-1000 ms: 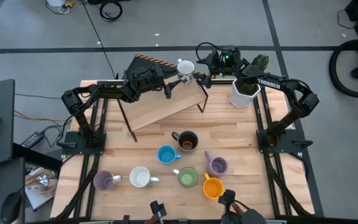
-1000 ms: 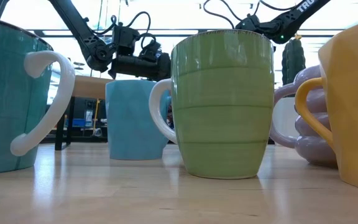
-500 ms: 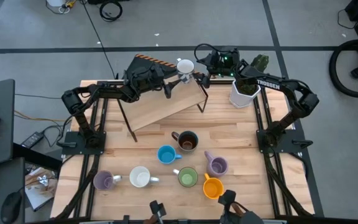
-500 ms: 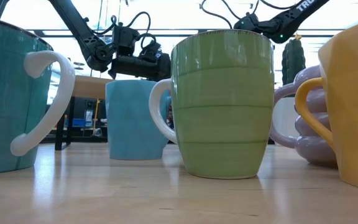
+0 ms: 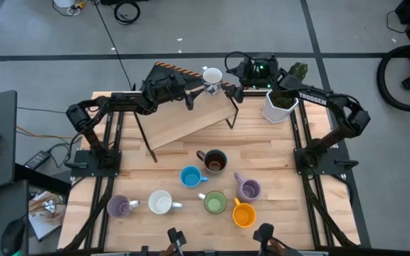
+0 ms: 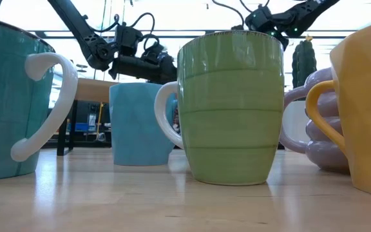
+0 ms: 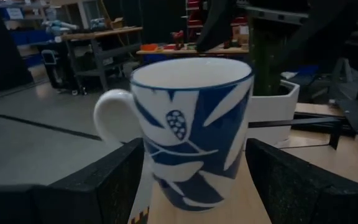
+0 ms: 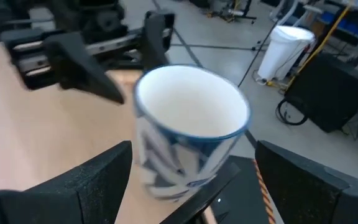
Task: Place coffee mugs
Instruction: Put the pattern white mug on the shelf, then put the light blue mug on the shelf
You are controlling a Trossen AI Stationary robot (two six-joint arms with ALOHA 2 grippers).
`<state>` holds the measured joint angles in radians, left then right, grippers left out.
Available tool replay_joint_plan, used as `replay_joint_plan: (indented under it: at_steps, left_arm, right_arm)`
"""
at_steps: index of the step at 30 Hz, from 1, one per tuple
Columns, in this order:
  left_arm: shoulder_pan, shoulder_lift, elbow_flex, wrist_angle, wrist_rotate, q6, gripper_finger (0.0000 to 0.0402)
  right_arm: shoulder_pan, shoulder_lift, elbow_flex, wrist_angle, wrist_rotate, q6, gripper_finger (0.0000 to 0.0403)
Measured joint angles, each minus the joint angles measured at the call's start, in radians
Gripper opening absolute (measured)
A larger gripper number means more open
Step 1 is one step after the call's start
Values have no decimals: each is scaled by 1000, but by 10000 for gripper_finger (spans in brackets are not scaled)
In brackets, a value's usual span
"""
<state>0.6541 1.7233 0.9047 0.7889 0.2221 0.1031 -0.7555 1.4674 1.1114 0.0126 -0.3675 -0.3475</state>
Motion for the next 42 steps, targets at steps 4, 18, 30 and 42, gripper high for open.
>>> replay_joint_plan:
  at_steps: [4,18,30,42]
  left_arm:
    - [-5,0,0,-2,2,14,288]
    - [-42,-181,-40,-198,-34,91,288]
    - [-226,-380,-245,-179,-221,72,270]
    - [-453,-563,-397,-239,-312,-12,263]
  right_arm:
    - [3,-17,0,-44,4,-12,347]
    - [150,-133,-1,-253,261,-56,347]
    - [378,-254,0,-400,446,65,347]
    - [668,-247,0,-418,631,134,347]
